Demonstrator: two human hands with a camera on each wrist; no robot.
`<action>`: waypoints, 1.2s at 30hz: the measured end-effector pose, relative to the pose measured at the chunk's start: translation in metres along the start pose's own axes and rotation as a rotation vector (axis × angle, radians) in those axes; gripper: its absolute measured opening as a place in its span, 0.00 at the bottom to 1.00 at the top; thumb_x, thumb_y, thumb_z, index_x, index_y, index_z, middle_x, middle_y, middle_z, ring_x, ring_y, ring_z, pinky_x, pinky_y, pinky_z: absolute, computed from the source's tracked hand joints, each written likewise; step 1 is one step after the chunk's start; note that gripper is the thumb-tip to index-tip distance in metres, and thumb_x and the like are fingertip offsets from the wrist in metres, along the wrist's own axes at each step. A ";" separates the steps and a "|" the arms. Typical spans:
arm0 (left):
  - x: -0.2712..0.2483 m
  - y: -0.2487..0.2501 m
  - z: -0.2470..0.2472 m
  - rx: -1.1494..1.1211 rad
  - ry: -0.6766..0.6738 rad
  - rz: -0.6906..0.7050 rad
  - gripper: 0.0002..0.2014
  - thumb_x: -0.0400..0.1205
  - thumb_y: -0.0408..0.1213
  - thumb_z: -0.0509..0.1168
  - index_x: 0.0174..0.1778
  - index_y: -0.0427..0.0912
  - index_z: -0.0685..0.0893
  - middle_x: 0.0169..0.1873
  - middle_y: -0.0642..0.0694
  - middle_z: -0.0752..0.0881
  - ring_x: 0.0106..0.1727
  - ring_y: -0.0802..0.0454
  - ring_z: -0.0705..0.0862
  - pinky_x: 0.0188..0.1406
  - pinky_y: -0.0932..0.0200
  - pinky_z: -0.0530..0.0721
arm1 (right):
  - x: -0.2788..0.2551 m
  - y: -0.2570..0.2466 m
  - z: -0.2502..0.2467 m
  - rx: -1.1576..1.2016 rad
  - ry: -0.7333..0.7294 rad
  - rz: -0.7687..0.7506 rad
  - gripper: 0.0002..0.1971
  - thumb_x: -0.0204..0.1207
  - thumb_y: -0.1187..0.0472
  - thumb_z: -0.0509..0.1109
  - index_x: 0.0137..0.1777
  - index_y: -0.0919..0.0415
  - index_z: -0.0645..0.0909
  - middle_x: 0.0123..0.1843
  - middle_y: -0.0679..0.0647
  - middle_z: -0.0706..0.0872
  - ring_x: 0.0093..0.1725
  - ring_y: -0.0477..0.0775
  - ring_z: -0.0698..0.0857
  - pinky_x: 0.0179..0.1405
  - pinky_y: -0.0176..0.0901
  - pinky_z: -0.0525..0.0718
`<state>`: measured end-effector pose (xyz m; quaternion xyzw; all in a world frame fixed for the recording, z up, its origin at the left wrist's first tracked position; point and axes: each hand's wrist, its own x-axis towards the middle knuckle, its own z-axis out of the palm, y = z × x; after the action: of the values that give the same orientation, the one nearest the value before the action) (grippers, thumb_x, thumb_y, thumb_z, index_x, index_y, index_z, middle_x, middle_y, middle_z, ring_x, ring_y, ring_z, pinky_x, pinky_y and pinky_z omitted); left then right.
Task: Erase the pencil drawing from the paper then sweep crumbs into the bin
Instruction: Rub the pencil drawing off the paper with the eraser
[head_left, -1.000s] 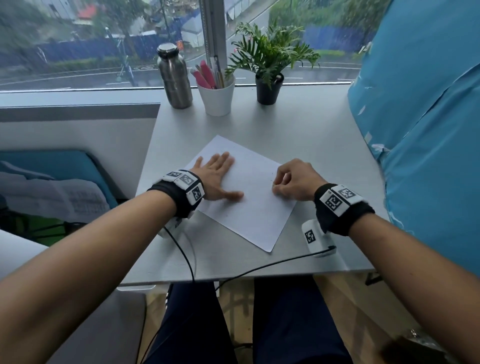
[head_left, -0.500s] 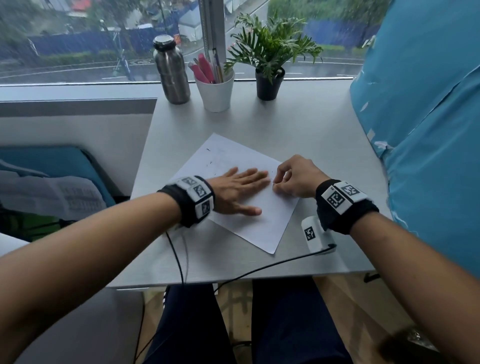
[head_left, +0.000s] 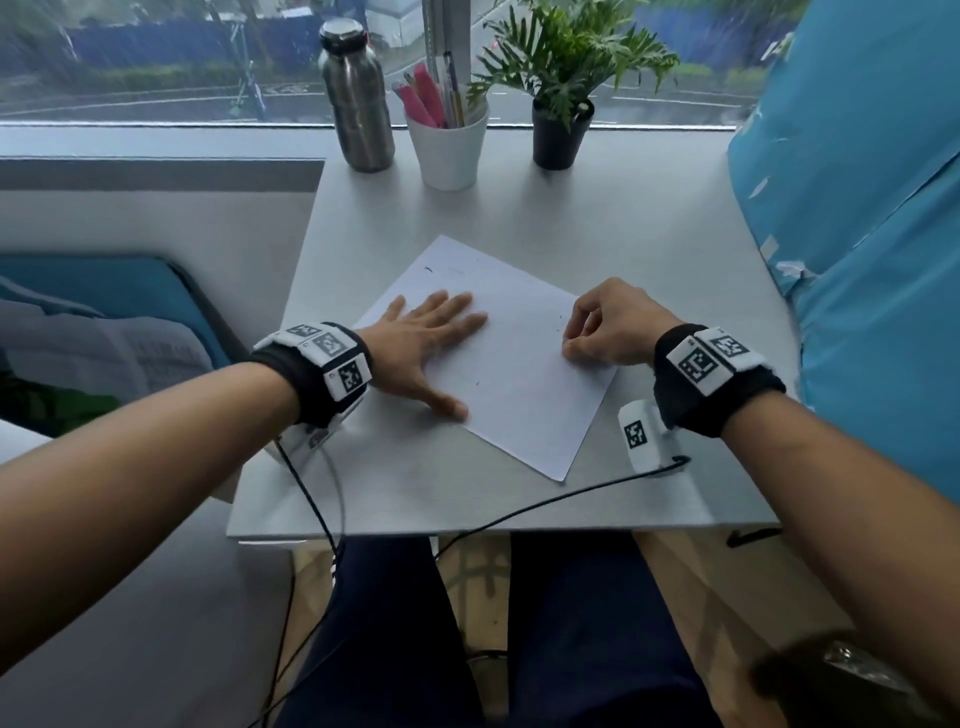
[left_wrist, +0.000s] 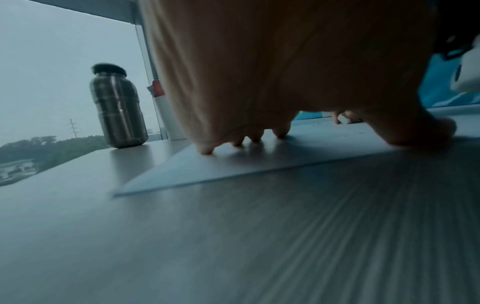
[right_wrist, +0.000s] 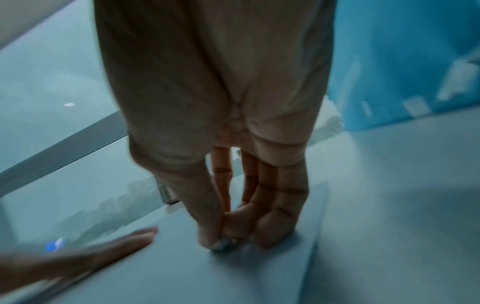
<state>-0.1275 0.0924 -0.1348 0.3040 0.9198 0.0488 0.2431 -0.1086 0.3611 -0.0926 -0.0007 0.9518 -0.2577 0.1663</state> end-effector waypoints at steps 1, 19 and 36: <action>0.002 0.000 0.000 -0.003 -0.005 -0.020 0.64 0.62 0.76 0.70 0.85 0.62 0.37 0.84 0.56 0.32 0.84 0.53 0.30 0.81 0.34 0.34 | 0.000 -0.008 0.004 -0.054 0.037 -0.028 0.02 0.68 0.64 0.75 0.39 0.59 0.89 0.36 0.51 0.87 0.39 0.50 0.85 0.35 0.32 0.79; 0.009 0.006 -0.003 -0.016 -0.057 -0.116 0.71 0.52 0.83 0.67 0.82 0.65 0.30 0.81 0.57 0.25 0.82 0.51 0.24 0.79 0.33 0.30 | 0.020 -0.058 0.031 -0.096 0.081 -0.302 0.04 0.66 0.61 0.77 0.39 0.59 0.92 0.30 0.48 0.85 0.33 0.46 0.84 0.45 0.36 0.85; 0.006 0.011 -0.007 0.013 -0.067 -0.116 0.70 0.55 0.80 0.69 0.82 0.63 0.30 0.82 0.56 0.26 0.82 0.50 0.25 0.80 0.33 0.31 | 0.017 -0.045 0.032 -0.054 0.003 -0.331 0.03 0.65 0.59 0.80 0.37 0.58 0.92 0.30 0.50 0.89 0.24 0.33 0.80 0.30 0.18 0.73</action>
<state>-0.1293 0.1056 -0.1289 0.2533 0.9276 0.0185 0.2741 -0.1179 0.3047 -0.1019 -0.1617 0.9455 -0.2558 0.1201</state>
